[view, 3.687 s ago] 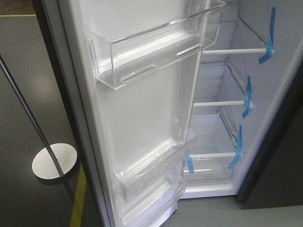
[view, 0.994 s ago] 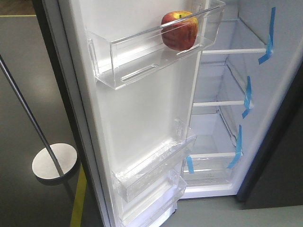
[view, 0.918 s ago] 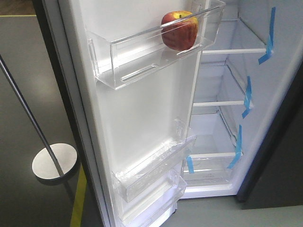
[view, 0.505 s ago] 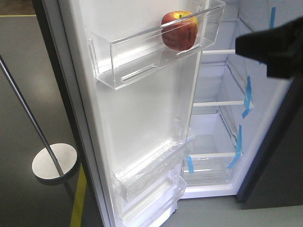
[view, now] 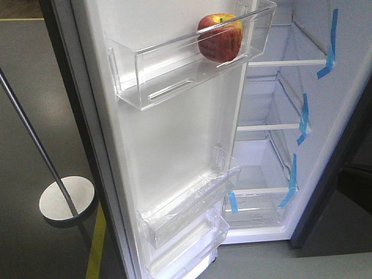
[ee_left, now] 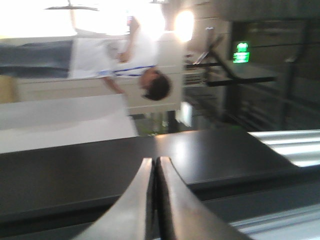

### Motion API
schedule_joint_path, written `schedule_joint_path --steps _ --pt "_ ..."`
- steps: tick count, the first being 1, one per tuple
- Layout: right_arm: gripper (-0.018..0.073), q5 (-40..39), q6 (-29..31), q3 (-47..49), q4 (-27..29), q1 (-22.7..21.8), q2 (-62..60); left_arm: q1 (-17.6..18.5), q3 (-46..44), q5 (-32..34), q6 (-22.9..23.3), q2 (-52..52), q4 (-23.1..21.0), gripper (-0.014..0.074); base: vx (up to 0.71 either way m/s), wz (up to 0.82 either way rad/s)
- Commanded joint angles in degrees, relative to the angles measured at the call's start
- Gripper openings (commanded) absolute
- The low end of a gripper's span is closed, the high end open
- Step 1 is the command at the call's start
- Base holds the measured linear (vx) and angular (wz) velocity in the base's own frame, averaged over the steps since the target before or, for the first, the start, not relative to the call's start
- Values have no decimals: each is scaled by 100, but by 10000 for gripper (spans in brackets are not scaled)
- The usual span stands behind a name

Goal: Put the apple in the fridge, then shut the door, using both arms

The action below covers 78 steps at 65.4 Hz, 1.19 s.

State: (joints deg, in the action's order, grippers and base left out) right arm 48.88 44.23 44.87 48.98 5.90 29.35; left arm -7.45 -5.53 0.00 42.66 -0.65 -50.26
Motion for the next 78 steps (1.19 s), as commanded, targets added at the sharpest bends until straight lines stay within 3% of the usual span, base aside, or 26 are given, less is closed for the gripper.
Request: schedule_joint_path --steps 1,18,36,65,78 --pt "-3 -286 0 117 245 2 -187 -1 -611 206 -55 -61 139 -6 0 0" --pt "-3 -260 0 117 274 2 -302 -1 -1617 -164 -49 528 134 -6 0 0" --pt "-3 -264 0 117 274 2 -302 -1 -2837 -136 -165 2027 145 -6 0 0" --pt "-3 -264 0 117 274 2 -302 -1 -5263 -819 -2021 5024 81 -6 0 0" --pt "-3 -258 0 117 274 2 -302 -1 -6258 -1367 -2787 6230 -472 -6 0 0"
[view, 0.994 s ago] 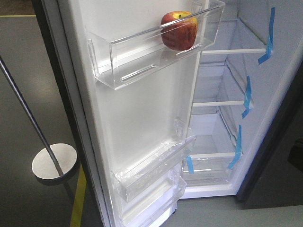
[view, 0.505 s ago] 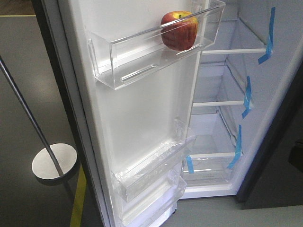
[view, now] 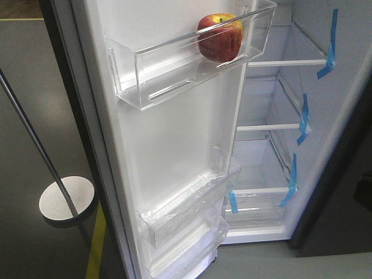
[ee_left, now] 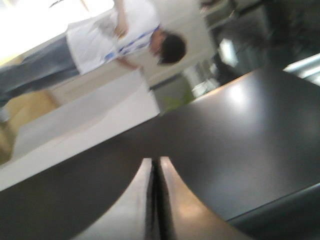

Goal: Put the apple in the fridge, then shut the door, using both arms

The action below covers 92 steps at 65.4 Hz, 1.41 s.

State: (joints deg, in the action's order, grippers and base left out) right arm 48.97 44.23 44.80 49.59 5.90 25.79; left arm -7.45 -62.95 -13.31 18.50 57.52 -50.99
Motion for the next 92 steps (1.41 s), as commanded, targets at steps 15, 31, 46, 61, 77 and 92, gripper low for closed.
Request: schedule_joint_path --steps 15,31,46,61,77,92 --pt "-3 -211 0 123 213 2 54 -1 -1205 -738 -1776 1582 -2184 -6 0 0" --pt "-3 -70 0 123 213 2 54 -1 -1334 -2185 -4201 2497 -5109 -6 0 0" --pt "-3 29 0 123 213 2 54 -1 -1616 -3377 -4327 3219 -5099 -3 0 0" --pt "-3 57 0 123 213 2 54 -1 -1883 -3407 -4589 3494 -5098 38 0 0" --pt "-3 243 -80 111 291 2 54 -1 -2362 -3909 -4614 3775 -5098 178 0 0" --pt "-3 203 -80 111 326 2 54 -1 -3005 -4298 -4566 3988 -5098 249 0 0"
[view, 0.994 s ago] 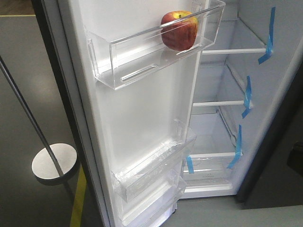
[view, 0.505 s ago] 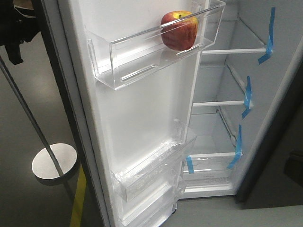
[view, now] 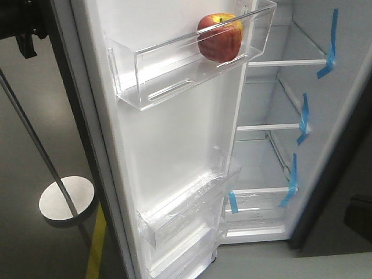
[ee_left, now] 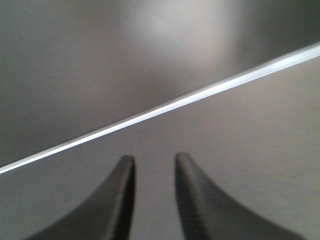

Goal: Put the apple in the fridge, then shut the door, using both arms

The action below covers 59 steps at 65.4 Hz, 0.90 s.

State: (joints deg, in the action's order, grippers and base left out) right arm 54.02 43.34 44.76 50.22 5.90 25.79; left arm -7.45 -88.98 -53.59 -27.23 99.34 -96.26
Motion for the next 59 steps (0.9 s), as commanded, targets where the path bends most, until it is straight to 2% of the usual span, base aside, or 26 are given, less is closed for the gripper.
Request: schedule_joint_path --steps 1,23,59 --pt "-3 -317 9 116 264 2 54 -1 -441 -280 7 -181 -570 248 0 0" --pt "-3 -540 9 116 344 2 54 108 -931 -700 99 -144 -570 249 0 0" --pt "-3 -554 9 116 343 2 54 1519 -936 -1185 131 -151 -570 249 0 0"
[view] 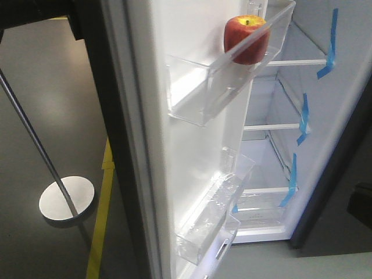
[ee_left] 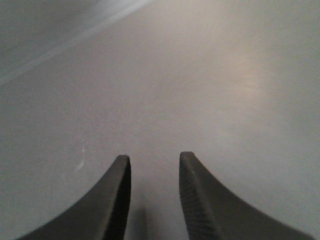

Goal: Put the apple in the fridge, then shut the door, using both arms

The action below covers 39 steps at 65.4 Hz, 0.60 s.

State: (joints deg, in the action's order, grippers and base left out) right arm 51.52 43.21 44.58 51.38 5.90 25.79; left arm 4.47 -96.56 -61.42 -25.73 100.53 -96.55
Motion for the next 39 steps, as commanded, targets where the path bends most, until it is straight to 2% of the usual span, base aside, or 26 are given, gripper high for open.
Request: schedule_joint_path --steps 1,11,18,24,39 --pt "-3 -305 22 133 226 2 54 377 -178 -408 -19 -270 -542 249 0 0" --pt "-3 -339 87 133 226 2 59 984 -178 -173 -139 -270 -542 249 0 0" --pt "-3 -487 87 133 226 2 59 1263 -178 -114 -607 -270 -515 248 0 0" --pt "-3 -669 87 133 214 2 59 1242 -178 -162 -1090 -270 -500 247 0 0" --pt "4 -1738 98 133 -197 2 75 853 -178 -155 -1365 -270 -439 244 0 0"
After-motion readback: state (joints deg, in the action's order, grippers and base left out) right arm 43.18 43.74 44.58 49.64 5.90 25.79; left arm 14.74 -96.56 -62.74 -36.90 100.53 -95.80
